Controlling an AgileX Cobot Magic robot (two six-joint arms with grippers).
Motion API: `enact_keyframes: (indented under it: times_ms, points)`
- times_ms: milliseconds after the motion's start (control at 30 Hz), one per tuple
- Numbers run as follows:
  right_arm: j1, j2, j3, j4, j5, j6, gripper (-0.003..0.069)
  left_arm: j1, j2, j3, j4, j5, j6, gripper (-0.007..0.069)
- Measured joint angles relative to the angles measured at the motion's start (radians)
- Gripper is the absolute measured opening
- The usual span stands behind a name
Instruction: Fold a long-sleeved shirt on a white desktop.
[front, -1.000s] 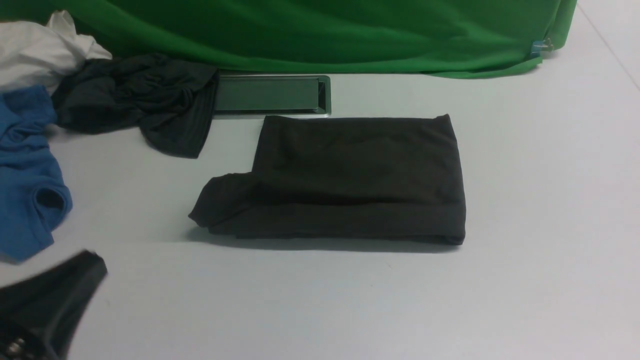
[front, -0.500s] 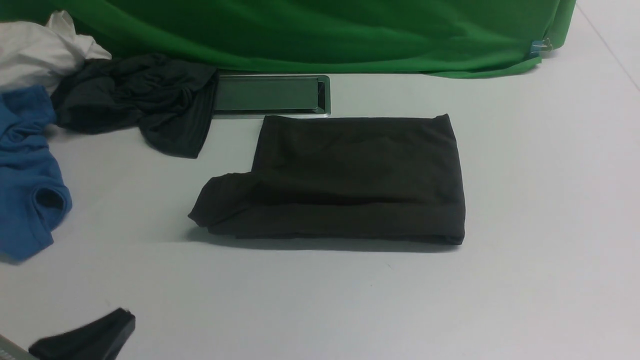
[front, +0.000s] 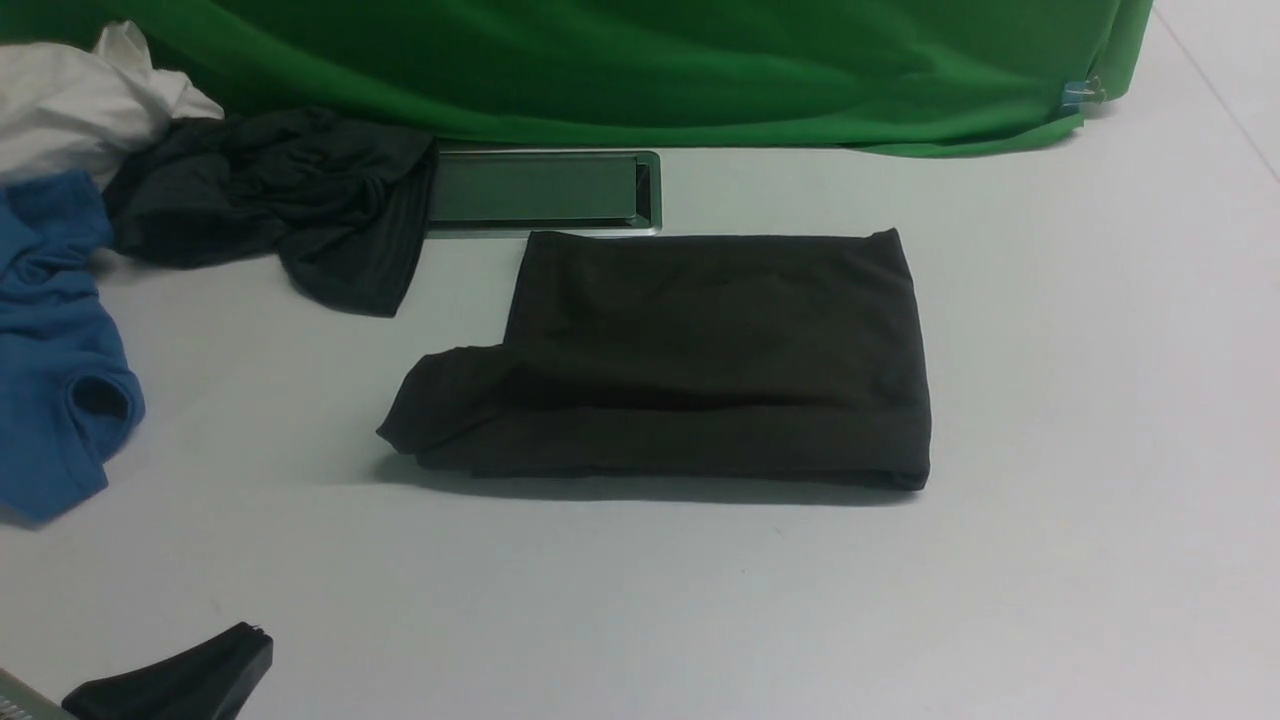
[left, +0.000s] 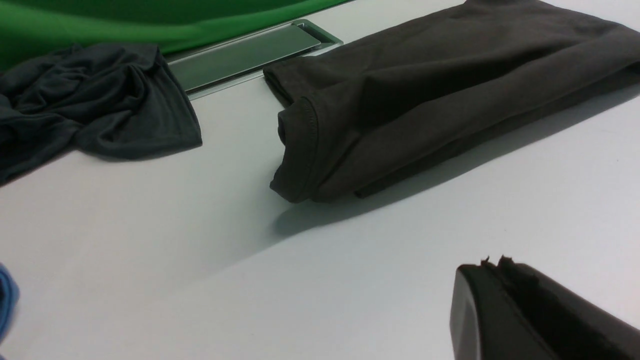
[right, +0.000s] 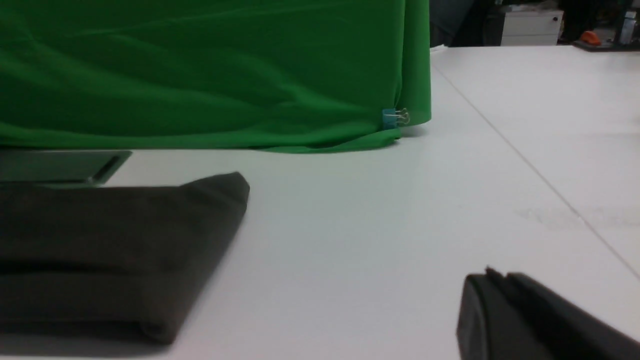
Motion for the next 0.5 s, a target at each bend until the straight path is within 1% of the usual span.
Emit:
enact_keyframes:
  times_ms: [167,500]
  points:
    - [0.0,-0.003,0.006,0.001,0.044,0.0,0.002,0.0,0.0,0.0,0.001,0.0,-0.001,0.0017]
    - [0.0,-0.004,0.006,0.001,0.049,0.0,0.0029,0.0,0.0,0.0,0.001,0.0,-0.001,0.0017]
